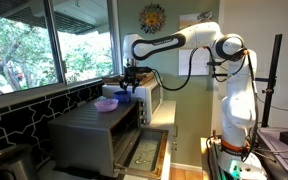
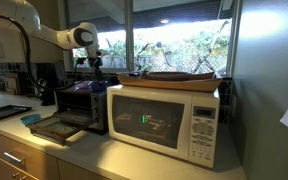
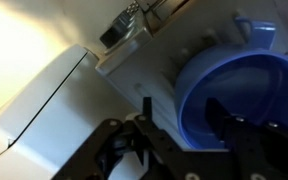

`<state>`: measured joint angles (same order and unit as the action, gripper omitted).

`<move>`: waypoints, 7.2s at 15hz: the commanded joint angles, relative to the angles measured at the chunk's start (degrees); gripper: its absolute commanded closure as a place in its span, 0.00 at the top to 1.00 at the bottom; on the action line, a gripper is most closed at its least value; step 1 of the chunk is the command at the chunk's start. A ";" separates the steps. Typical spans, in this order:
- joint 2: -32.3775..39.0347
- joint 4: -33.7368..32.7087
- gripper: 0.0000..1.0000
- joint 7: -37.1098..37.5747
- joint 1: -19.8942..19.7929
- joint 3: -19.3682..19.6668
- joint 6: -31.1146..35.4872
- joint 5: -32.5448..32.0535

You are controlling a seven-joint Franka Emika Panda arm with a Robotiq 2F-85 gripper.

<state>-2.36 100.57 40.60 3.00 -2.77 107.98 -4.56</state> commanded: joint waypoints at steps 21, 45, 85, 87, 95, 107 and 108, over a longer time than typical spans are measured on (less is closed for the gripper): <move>-0.96 -3.75 1.00 8.75 1.63 -3.23 -8.31 13.60; 1.68 0.67 0.05 7.77 4.02 -4.89 3.27 18.04; -23.34 36.95 0.01 -15.78 3.07 -5.53 4.05 33.79; -23.54 38.18 0.01 -12.31 2.27 -6.06 7.21 34.30; -23.66 41.67 0.01 2.92 1.55 -7.45 17.92 34.51; -21.25 40.84 0.01 17.21 2.08 -9.08 26.20 32.29; -20.94 40.66 0.01 17.67 2.20 -9.25 26.67 32.11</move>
<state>-24.06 141.23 55.40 5.21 -10.97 132.35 28.40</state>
